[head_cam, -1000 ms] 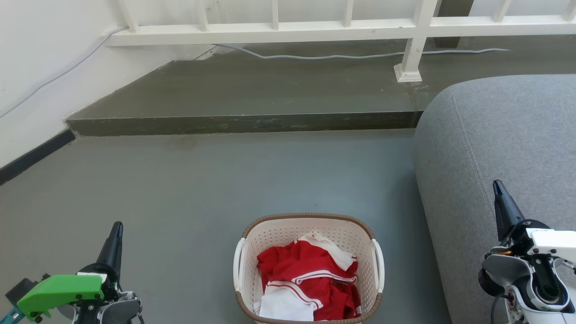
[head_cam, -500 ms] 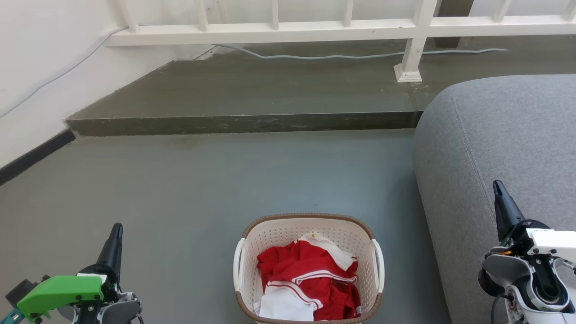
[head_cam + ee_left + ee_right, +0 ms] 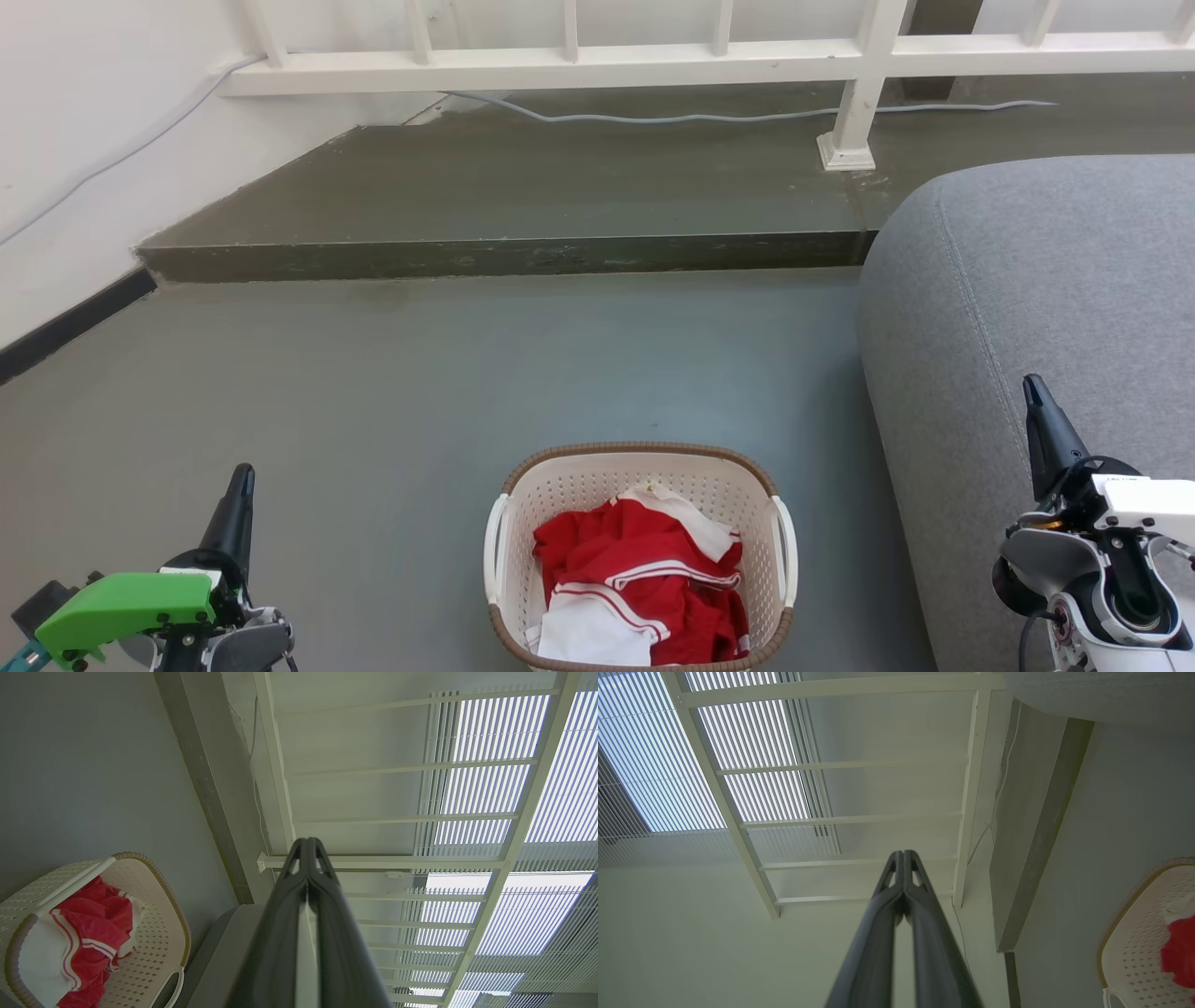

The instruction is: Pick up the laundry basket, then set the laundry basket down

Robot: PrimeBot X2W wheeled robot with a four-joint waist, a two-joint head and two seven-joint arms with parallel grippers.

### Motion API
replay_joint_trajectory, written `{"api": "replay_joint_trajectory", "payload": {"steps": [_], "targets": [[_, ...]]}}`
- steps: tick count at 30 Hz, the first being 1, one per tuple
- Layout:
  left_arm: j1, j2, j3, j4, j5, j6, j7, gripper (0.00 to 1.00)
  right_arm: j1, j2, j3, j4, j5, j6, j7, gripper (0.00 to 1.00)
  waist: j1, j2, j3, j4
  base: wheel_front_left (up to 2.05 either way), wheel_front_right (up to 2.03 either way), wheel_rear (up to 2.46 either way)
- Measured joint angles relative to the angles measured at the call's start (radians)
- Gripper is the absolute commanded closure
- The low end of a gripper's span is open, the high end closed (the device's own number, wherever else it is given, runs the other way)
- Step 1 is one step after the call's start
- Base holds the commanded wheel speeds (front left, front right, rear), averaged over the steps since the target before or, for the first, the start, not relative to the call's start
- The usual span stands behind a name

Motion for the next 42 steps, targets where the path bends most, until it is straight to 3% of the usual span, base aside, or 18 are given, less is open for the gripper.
{"api": "replay_joint_trajectory", "payload": {"steps": [42], "targets": [[-0.001, -0.001, 0.004, 0.003, 0.0, 0.0, 0.008, 1.0, 0.0, 0.006, -0.006, 0.001, 0.0, 0.0, 0.003, 1.0, 0.0, 0.0, 0.0, 0.0, 0.0, 0.0, 0.0]]}}
